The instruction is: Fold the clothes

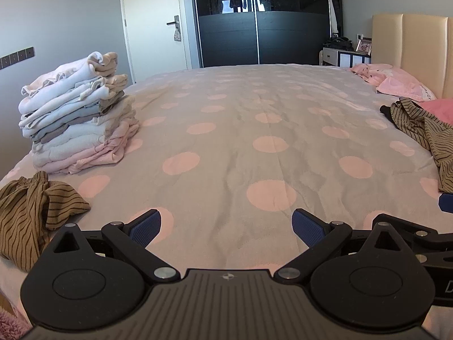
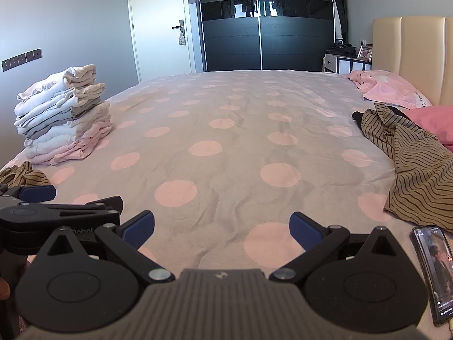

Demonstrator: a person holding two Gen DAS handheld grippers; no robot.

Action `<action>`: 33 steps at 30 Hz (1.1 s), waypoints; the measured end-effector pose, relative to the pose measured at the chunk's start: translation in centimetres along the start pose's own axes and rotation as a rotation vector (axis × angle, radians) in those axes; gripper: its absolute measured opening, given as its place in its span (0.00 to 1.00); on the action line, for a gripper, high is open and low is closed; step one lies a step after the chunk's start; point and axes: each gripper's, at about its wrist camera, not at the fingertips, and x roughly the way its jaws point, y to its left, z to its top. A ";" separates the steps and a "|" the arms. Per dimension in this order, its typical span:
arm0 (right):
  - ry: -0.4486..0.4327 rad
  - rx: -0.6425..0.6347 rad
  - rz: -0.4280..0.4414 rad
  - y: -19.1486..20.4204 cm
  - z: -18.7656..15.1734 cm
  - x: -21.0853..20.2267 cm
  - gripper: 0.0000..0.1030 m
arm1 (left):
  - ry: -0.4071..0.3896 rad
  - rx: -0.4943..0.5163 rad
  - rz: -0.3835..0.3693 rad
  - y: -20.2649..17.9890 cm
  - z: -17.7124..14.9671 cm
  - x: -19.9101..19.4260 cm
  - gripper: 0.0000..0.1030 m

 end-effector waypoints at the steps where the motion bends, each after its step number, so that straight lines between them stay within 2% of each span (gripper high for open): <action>1: -0.003 -0.002 -0.001 0.0 0.0 0.0 0.99 | 0.002 -0.001 -0.001 0.0 0.0 0.0 0.96; 7: -0.045 -0.003 -0.007 -0.3 0.3 -0.7 0.99 | 0.013 -0.042 -0.002 0.8 1.4 0.4 0.95; 9: -0.049 -0.006 -0.016 0.1 0.5 -0.6 0.99 | -0.048 -0.030 0.010 0.1 0.2 -0.4 0.95; 20: -0.103 -0.013 -0.052 0.2 0.6 -0.7 0.99 | -0.094 -0.040 0.036 -0.1 0.7 -0.9 0.95; 28: -0.118 -0.010 -0.054 0.0 0.6 -0.9 0.99 | -0.100 -0.041 0.021 -0.1 0.7 -1.1 0.95; 33: -0.120 -0.014 -0.065 0.2 0.4 -0.8 0.99 | -0.075 -0.041 0.013 0.0 0.5 -0.8 0.95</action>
